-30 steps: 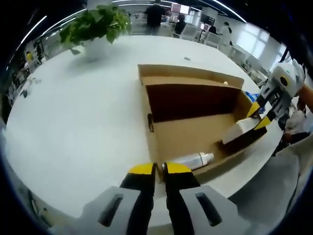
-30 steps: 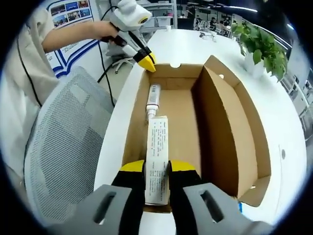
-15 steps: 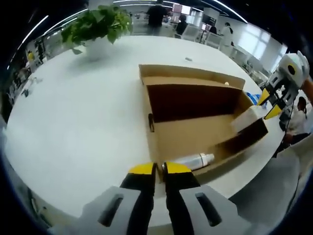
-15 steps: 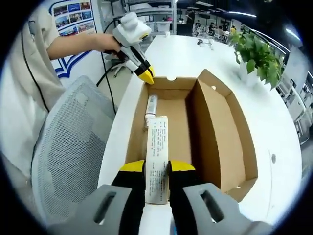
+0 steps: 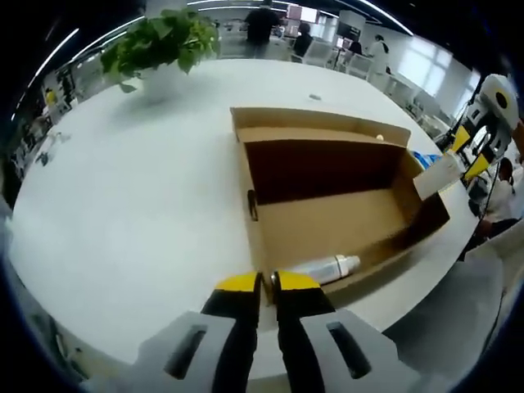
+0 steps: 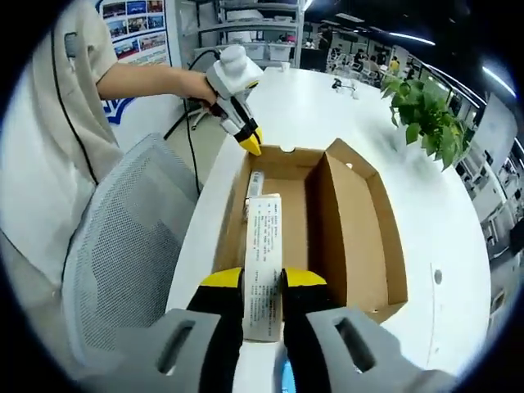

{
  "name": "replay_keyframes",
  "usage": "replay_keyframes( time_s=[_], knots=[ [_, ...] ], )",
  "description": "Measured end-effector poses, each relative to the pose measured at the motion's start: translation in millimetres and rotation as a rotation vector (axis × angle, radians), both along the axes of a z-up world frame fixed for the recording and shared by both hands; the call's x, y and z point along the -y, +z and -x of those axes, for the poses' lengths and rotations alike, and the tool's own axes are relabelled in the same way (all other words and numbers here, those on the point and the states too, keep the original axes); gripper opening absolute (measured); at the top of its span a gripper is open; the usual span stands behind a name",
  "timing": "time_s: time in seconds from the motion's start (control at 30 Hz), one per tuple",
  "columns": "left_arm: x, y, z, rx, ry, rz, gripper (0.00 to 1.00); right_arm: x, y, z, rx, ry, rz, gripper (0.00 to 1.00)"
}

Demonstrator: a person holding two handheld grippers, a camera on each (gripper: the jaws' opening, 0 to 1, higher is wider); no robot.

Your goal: Operate the shoe box by opening the lid, removing the specified soft item, and placing it in the target area until the item is outside and the box remains undamaged.

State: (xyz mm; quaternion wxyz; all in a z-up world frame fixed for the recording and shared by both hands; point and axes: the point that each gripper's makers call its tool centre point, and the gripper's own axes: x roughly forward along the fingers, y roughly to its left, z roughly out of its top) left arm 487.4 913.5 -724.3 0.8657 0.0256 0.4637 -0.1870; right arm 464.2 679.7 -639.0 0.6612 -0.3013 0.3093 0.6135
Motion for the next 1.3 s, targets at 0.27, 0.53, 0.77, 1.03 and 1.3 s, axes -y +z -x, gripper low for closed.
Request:
replay_keyframes(
  time_s=[0.27,0.53,0.77,1.03,1.3],
  knots=[
    [0.2,0.0,0.6,-0.004,-0.004,-0.01,0.04,15.3,13.3,-2.2,0.025,-0.017,-0.011,0.15],
    [0.7,0.6,1.6,-0.01,-0.004,-0.016,0.04,37.7,23.7,-7.4,0.051,-0.037,-0.006,0.15],
    [0.2,0.8,1.5,-0.013,-0.002,-0.018,0.04,55.2,27.6,-10.9,0.062,-0.049,0.003,0.15],
    [-0.6,0.9,1.2,-0.018,0.003,-0.018,0.03,74.0,31.0,-18.0,0.074,-0.067,0.009,0.15],
    [-0.4,1.1,1.0,-0.024,0.01,-0.019,0.03,95.9,30.1,-25.8,0.082,-0.081,0.025,0.15]
  ],
)
